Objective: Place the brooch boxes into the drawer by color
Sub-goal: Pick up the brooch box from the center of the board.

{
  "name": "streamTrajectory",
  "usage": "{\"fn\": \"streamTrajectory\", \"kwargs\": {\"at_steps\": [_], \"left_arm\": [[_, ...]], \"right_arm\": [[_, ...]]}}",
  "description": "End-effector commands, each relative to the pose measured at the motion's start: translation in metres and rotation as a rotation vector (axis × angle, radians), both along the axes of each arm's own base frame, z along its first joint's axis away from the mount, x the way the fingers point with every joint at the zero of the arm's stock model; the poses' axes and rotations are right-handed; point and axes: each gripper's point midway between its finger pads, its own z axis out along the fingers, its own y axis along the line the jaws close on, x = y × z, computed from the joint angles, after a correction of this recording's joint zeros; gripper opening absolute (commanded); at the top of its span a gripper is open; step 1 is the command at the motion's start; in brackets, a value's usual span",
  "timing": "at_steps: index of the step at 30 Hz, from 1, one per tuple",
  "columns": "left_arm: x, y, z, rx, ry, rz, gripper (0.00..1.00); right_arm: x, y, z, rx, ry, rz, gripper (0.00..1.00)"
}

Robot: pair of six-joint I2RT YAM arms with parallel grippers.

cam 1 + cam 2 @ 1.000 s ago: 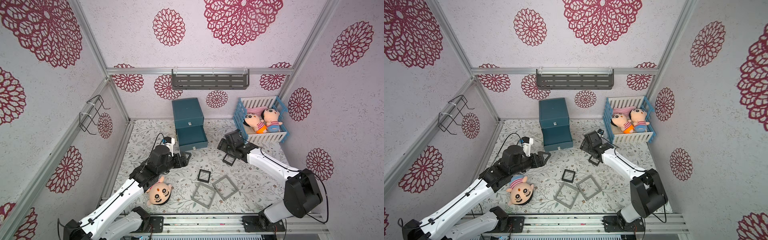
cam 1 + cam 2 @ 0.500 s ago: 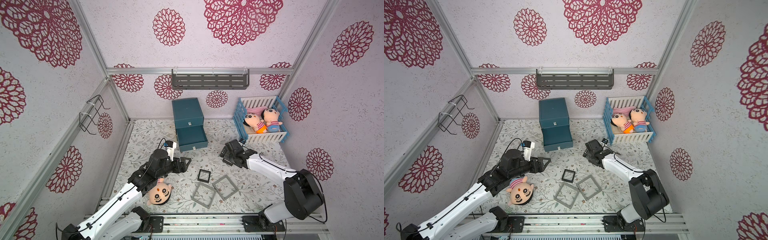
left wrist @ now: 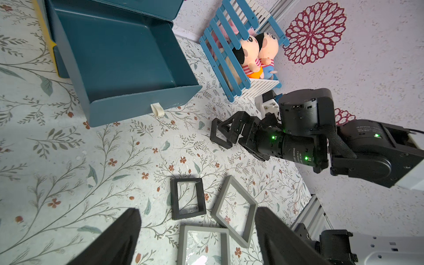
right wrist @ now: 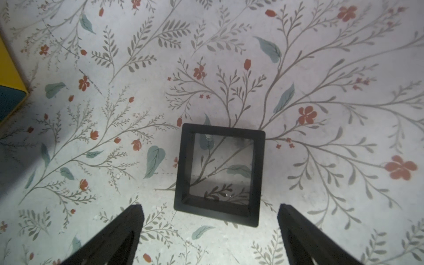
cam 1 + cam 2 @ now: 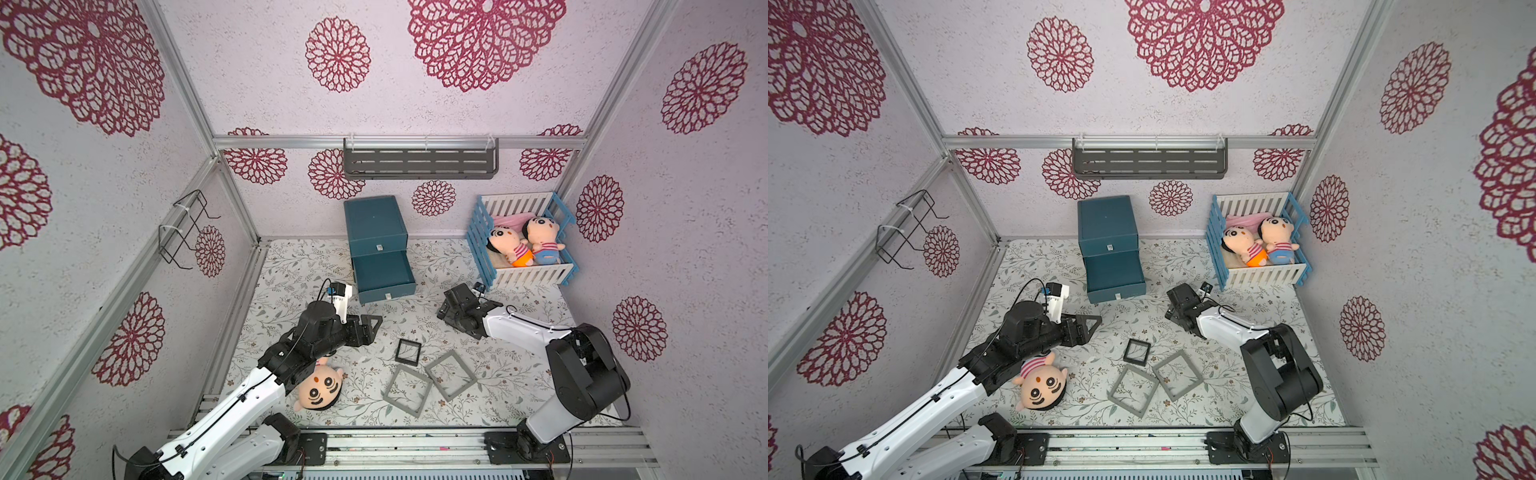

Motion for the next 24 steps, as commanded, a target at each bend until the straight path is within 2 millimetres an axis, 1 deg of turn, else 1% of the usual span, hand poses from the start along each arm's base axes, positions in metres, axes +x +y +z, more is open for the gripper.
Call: {"fn": "streamTrajectory", "kwargs": {"at_steps": [1,5,8,10,17,21,24], "left_arm": [[0.005,-0.006,0.005,-0.035,-0.017,-0.008,0.85],[0.005,-0.008,0.005,-0.039,-0.015,-0.011,0.85],[0.005,-0.008,0.005,-0.043,-0.011,-0.014,0.85],[0.005,-0.008,0.005,-0.043,-0.010,-0.015,0.85],[0.006,-0.008,0.009,-0.044,-0.018,-0.008,0.85],[0.006,-0.007,0.008,-0.038,-0.016,-0.006,0.85],[0.007,-0.006,0.007,-0.031,-0.017,0.001,0.85]], "right_arm": [[0.007,0.001,-0.001,-0.006,-0.036,-0.009,0.98],[0.011,0.003,-0.006,-0.001,-0.039,0.004,0.98],[0.011,0.003,-0.016,0.013,-0.016,0.007,0.97],[0.012,0.002,-0.022,0.020,-0.002,0.006,0.94],[0.016,0.004,-0.026,0.027,0.004,0.018,0.81],[0.013,0.004,-0.031,0.028,0.022,0.023,0.71],[0.011,0.003,-0.031,0.025,0.029,0.021,0.61]]}}
